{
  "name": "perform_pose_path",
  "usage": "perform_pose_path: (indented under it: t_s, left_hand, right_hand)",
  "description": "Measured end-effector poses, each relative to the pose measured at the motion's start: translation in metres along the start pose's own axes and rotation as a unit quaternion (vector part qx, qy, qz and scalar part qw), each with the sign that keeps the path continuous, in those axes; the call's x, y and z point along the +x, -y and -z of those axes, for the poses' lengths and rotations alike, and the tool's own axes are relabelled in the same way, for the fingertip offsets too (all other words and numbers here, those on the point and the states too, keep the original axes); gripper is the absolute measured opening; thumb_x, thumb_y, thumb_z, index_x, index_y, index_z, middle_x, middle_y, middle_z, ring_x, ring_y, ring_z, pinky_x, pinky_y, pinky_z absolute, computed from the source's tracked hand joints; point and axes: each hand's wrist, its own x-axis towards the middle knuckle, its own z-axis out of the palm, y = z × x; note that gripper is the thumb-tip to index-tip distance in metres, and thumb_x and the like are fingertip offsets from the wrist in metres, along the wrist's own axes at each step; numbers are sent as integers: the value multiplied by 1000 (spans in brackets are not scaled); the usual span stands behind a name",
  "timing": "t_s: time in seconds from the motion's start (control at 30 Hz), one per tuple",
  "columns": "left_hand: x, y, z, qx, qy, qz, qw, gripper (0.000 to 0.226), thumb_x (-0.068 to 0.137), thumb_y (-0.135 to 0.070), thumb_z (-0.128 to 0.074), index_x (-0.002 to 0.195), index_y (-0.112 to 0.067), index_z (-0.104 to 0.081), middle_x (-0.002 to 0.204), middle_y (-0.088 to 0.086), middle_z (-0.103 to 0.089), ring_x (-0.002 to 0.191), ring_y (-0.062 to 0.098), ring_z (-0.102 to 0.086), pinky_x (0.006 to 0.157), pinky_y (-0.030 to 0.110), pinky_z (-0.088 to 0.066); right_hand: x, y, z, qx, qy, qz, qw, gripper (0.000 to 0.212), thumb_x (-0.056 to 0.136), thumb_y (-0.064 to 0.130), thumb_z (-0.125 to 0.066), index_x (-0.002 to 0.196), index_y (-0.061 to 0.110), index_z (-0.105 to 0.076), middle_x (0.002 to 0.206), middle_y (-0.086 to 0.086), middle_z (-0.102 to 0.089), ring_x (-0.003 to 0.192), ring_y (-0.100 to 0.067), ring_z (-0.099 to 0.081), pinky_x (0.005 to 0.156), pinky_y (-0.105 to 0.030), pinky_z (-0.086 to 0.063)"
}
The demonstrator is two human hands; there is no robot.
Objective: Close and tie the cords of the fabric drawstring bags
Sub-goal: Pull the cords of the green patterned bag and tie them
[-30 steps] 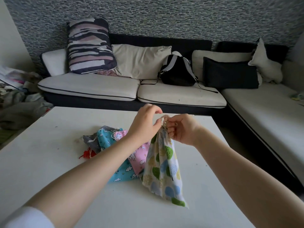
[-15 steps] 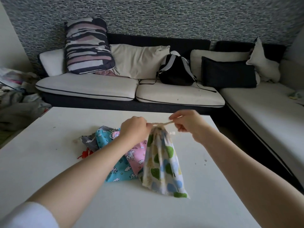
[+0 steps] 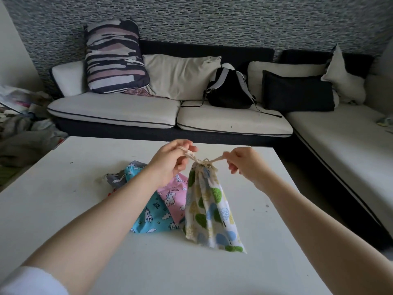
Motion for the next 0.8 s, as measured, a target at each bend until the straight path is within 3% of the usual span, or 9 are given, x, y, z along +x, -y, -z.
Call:
perform_pose_path:
  t_s: [0.03,0.1,0.17,0.3,0.43,0.57,0.63,0.7,0.8]
  left_hand:
    - [-3,0,-3,-99,43,44,993,23,97,-14,-38,84,-12,-57,66,-1,-63,41,5,-40,37,15,-29]
    - [-2,5,-9,-146,95,93,980,30,99,-21,-31,79,-14,-51,48,-6,-45,35,4,-32,36,15,-23]
    - [4,7,-14,-66,53,92,992,32,100,-22,-28,73,-16,-45,39,-9,-32,31,4,-23,37,17,-15]
    - [6,7,-20,75,-20,68,995,32,101,-23,-32,73,-16,-45,40,-9,-34,33,8,-28,41,17,-22]
    - [1,8,-22,2,8,87,996,33,100,-31,-31,85,-14,-54,71,4,-62,64,21,-60,70,39,-54]
    - [5,7,-31,-18,21,72,997,53,98,-48,-23,87,-12,-59,86,7,-60,76,24,-59,76,42,-53]
    - [8,10,-40,-45,37,52,997,56,98,-48,-22,82,-8,-58,82,10,-60,75,23,-59,72,37,-51]
    - [11,14,-51,-82,50,35,995,54,99,-42,-25,76,-6,-57,78,11,-61,72,22,-59,70,34,-51]
    - [22,18,-66,-82,111,7,990,33,99,-18,-33,87,-6,-61,91,8,-66,83,18,-64,80,28,-54]
  right_hand:
    - [0,3,-1,167,16,-47,985,28,93,20,-50,70,8,-59,68,-1,-63,54,-13,-51,52,-23,-38]
    - [-3,9,-6,496,80,-128,855,33,95,18,-43,65,10,-52,72,-3,-67,43,-9,-44,41,-17,-32]
    - [-5,6,-18,611,108,-158,768,36,96,19,-37,60,14,-41,63,-3,-62,33,-6,-33,33,-14,-24]
    - [-1,-4,-34,542,45,-182,819,36,98,21,-35,63,15,-36,52,0,-49,33,-7,-25,36,-17,-18]
    - [-2,1,-27,445,15,-97,890,32,99,20,-38,71,10,-50,70,-2,-56,46,-9,-41,49,-20,-34]
    - [-19,-3,-36,291,89,-38,952,7,93,9,-52,91,14,-57,84,-2,-59,68,-12,-56,55,-16,-45]
    - [-20,-8,-40,235,79,4,969,24,87,-2,-53,88,22,-52,83,1,-56,69,-14,-58,54,-16,-47]
    - [-13,-13,-36,98,5,32,995,24,86,0,-52,84,24,-47,76,4,-54,68,-20,-58,59,-21,-49]
    - [5,-26,-16,20,-156,48,986,23,86,-3,-45,86,19,-48,70,3,-53,61,-16,-52,49,-7,-37]
